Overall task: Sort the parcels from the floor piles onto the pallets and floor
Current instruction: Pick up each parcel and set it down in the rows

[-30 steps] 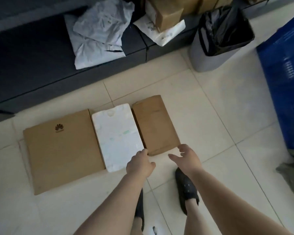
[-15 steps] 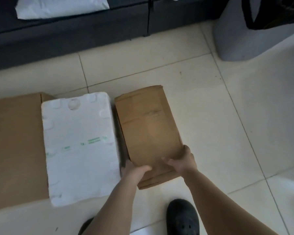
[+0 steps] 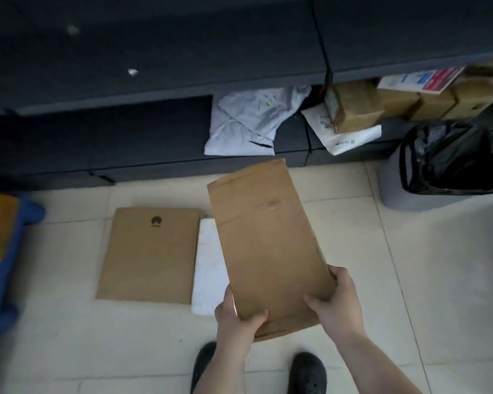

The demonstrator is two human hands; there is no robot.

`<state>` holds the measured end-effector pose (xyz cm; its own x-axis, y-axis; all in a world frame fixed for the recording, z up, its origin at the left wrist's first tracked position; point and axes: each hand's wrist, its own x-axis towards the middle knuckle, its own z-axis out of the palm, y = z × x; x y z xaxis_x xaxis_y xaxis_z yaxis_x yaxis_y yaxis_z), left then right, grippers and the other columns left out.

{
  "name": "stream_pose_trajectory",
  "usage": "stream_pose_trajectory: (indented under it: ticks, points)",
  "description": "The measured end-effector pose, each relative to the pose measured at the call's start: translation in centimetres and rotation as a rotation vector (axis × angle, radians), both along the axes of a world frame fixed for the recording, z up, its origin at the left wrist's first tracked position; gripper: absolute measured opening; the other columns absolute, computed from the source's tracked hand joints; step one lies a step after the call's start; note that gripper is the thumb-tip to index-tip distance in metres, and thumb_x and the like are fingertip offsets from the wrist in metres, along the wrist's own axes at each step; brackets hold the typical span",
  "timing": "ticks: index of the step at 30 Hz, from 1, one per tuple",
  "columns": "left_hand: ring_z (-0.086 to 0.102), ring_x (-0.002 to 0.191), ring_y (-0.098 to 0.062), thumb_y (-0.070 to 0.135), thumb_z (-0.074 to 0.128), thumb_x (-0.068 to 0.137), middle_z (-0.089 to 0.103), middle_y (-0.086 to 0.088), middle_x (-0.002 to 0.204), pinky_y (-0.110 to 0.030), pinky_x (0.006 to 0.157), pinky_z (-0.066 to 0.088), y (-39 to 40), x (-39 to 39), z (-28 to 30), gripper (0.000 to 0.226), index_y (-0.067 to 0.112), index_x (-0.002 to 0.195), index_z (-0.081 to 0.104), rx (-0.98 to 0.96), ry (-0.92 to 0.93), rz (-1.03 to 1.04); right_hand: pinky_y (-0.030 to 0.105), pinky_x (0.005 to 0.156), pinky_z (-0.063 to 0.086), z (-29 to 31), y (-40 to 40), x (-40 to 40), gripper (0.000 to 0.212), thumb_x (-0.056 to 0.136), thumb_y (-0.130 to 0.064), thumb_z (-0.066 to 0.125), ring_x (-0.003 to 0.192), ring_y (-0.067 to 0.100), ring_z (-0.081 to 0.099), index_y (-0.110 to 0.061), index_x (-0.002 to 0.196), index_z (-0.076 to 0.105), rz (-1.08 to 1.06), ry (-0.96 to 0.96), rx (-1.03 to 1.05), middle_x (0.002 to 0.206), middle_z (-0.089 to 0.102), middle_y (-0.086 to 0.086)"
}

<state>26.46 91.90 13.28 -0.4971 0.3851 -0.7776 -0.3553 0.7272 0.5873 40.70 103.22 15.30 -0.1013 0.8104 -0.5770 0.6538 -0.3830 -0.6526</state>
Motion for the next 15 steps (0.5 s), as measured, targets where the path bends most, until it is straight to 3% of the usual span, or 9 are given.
stream_pose_trajectory:
  ticks: [3, 7, 11, 15]
  points:
    - [0.066, 0.099, -0.020, 0.035, 0.084, 0.040, 0.064, 0.000, 0.111, -0.047, 0.090, 0.053, -2.9, -3.1, 10.3, 0.080, 0.034, 0.114, 0.054, 0.060, 0.039, 0.093, 0.028, 0.075, 0.039, 10.6, -1.1, -3.9, 0.059, 0.071, -0.004, 0.076, 0.093, 0.017, 0.048, -0.014, 0.122, 0.048, 0.119, 0.066, 0.035, 0.114, 0.053, 0.005]
    - [0.066, 0.102, -0.017, 0.035, 0.084, 0.045, 0.069, 0.008, 0.109, -0.045, 0.093, 0.051, -7.8, -6.9, 22.4, 0.085, 0.048, 0.119, 0.045, 0.198, 0.140, 0.208, 0.029, 0.074, 0.043, 22.4, -3.7, -9.2, 0.060, 0.068, -0.002, 0.077, 0.093, 0.022, 0.056, -0.016, 0.119, 0.049, 0.240, 0.222, 0.048, 0.109, 0.060, 0.005]
    - [0.063, 0.107, -0.016, 0.042, 0.085, 0.042, 0.064, 0.010, 0.117, -0.044, 0.096, 0.049, -13.5, -10.4, 31.7, 0.104, 0.036, 0.134, 0.038, 0.279, 0.294, 0.371, 0.031, 0.069, 0.045, 30.8, -8.0, -14.9, 0.055, 0.067, 0.000, 0.078, 0.084, 0.023, 0.058, -0.020, 0.108, 0.048, 0.366, 0.325, 0.042, 0.098, 0.062, 0.002]
    - [0.056, 0.111, -0.017, 0.029, 0.088, 0.058, 0.056, 0.006, 0.123, -0.043, 0.101, 0.045, -20.0, -14.5, 39.1, 0.092, 0.036, 0.132, 0.034, 0.339, 0.404, 0.558, 0.031, 0.077, 0.045, 36.5, -13.8, -21.5, 0.059, 0.063, -0.003, 0.081, 0.094, 0.024, 0.061, -0.020, 0.109, 0.048, 0.550, 0.424, 0.039, 0.098, 0.062, 0.001]
